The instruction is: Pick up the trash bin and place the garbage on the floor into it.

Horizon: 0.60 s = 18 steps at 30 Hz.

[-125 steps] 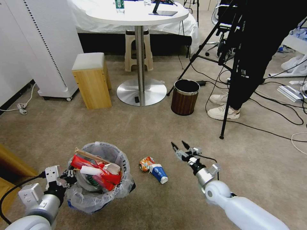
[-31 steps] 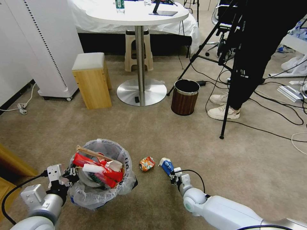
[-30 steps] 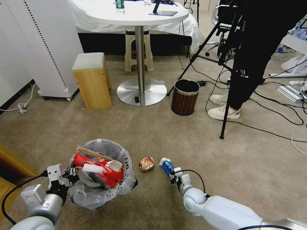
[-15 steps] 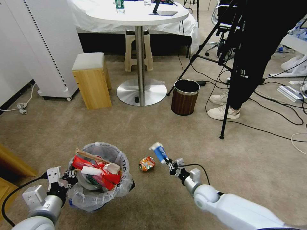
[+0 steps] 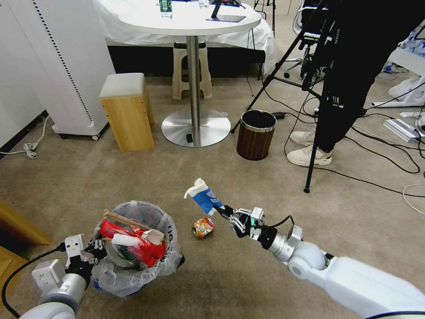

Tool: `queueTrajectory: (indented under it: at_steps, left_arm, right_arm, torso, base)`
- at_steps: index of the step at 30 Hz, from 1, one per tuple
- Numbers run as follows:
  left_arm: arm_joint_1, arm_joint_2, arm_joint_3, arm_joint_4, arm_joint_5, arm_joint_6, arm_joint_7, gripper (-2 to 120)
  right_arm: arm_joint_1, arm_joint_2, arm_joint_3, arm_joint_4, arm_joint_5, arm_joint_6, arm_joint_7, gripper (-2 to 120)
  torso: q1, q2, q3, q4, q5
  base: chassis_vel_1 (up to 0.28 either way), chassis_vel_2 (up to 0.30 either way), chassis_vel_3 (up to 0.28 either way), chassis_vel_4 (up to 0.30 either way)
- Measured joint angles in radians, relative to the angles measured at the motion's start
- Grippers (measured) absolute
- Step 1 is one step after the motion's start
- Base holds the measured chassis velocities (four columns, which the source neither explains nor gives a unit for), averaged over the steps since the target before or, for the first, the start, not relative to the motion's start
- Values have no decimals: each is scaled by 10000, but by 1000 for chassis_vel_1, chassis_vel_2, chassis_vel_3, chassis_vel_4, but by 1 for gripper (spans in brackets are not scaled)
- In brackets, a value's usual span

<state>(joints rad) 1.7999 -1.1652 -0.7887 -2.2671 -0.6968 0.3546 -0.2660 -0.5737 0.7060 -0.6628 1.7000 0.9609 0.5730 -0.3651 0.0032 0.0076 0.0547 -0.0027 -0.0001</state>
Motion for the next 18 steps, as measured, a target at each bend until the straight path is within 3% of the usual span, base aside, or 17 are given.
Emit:
queueTrajectory:
  at_steps: [6, 9, 18]
  left_arm:
    - [197, -48, -26, -347, 28, 29, -2, 1]
    - [329, -102, -32, -542, 72, 35, 1, 1]
    - [456, -137, -115, -825, 71, 52, 3, 1]
  right_arm:
    - [1874, 808, -1611, -375, 398, -155, 114, 4]
    - [3178, 1566, -2707, -755, 634, -302, 199, 4]
    - [3844, 2476, -4059, -1259, 660, -517, 684, 4]
  torso:
    - [0, 0, 0, 3, 4]
    - [0, 0, 0, 6, -4]
    - [0, 0, 0, 2, -1]
  base:
    - [0, 0, 0, 0]
    - [0, 0, 0, 0]
    - [0, 0, 0, 0]
